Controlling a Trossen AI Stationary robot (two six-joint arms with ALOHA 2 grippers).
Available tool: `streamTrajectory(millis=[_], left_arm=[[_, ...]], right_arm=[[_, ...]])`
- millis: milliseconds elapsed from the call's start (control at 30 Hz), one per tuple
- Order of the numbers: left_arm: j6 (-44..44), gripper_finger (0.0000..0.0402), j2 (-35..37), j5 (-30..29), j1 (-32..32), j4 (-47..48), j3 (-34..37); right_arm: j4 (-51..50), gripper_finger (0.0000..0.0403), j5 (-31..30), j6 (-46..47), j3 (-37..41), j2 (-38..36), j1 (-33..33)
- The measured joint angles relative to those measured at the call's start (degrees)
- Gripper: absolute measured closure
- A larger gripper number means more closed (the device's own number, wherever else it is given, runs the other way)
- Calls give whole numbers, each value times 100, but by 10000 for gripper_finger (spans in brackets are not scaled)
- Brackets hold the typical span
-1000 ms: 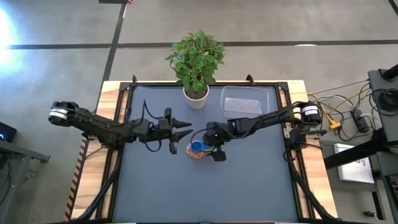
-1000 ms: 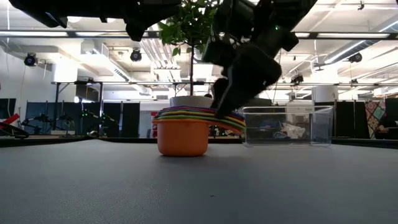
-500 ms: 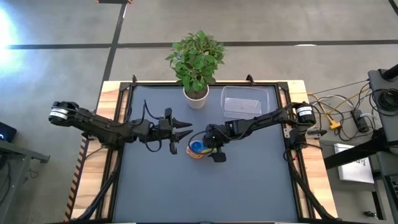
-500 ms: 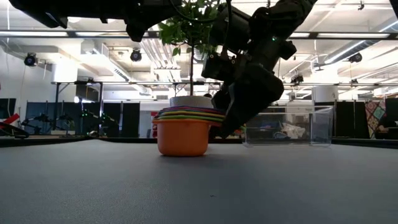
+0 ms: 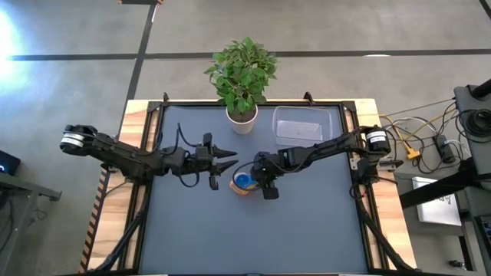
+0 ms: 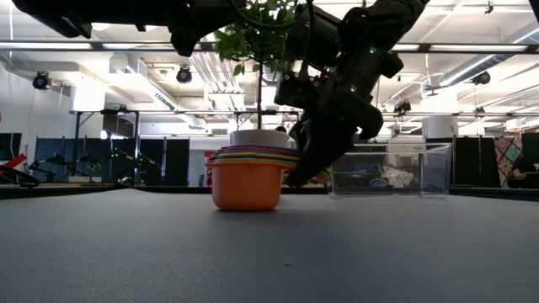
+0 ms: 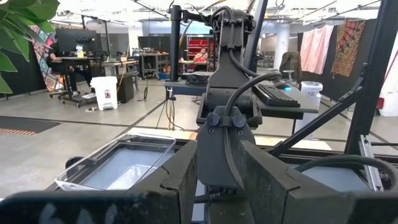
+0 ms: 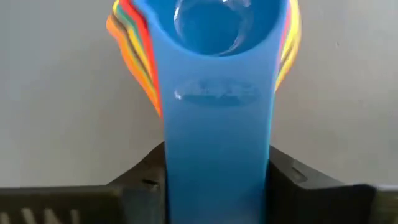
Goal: Nest measuring cups in basket
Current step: Put the stacked measuring cups into the transparent bin
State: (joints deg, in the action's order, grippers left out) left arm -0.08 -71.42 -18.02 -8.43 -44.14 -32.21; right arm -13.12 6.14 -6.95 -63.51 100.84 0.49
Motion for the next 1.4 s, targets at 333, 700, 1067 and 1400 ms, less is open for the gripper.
streamTrajectory(millis=[333,700,1067,1400], left_arm=[[2,302,-33,0,0,0,0],[78,302,-31,0,0,-22,0],[85,302,-33,-2,0,-46,0],[83,302,-35,-2,0,-89,0]], right_arm=[[-200,271,-36,85,1,-52,53],[-312,272,-18,95,31,-481,101],[-483,272,-18,137,485,-1584,82],[-607,273,-15,248,1479,-3474,-636]])
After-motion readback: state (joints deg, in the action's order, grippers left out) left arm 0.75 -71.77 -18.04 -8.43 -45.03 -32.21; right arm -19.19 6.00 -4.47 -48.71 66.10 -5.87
